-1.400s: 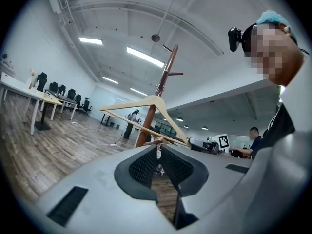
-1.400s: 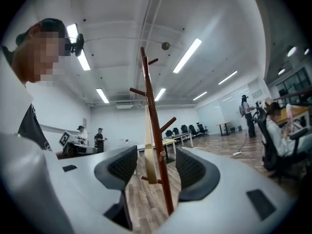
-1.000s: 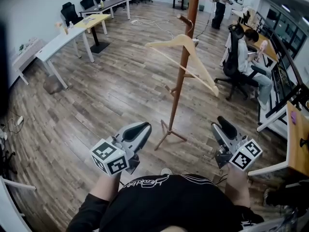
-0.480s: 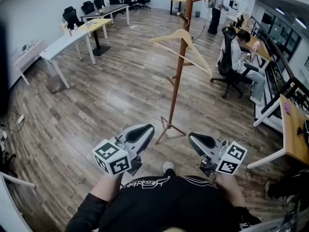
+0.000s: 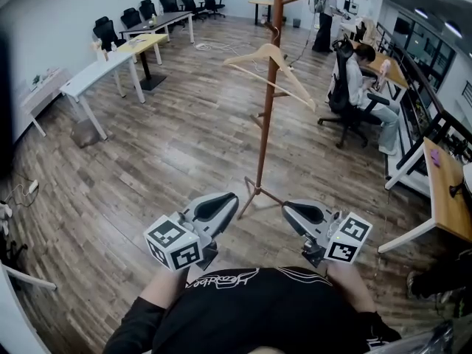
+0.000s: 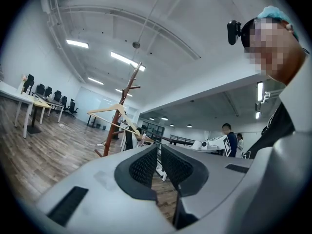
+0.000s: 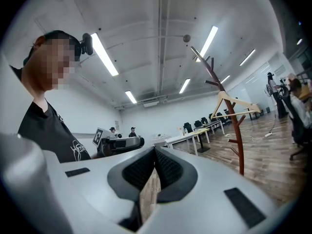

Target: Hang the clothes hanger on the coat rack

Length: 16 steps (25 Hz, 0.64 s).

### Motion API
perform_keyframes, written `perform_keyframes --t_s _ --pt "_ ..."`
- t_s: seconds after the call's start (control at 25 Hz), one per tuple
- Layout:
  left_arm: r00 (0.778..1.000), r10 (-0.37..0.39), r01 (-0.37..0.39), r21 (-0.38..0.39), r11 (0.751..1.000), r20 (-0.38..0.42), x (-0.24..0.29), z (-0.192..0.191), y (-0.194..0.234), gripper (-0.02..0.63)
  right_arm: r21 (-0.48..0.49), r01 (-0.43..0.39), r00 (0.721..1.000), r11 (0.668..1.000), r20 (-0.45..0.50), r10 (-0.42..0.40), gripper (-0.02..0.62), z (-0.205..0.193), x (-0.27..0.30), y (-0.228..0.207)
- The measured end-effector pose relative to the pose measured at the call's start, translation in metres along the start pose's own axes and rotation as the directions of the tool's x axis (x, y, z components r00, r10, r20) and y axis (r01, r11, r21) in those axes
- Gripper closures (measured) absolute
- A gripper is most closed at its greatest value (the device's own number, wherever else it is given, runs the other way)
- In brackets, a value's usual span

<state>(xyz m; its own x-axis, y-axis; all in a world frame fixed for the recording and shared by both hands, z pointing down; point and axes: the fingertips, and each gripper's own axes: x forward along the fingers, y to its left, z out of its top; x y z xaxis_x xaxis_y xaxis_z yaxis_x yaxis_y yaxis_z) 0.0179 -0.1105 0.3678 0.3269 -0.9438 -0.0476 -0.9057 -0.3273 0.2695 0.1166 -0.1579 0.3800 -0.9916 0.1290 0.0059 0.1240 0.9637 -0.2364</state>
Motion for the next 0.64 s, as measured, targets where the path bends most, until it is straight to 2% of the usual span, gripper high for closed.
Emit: perform_keyframes --t_s 0.64 --pt "1.000 -0.003 0.003 0.011 1.000 0.002 0.037 0.015 -0.003 0.574 0.005 -0.005 1.000 1.000 -0.017 0.006 0.555 0.025 -0.013 -0.032"
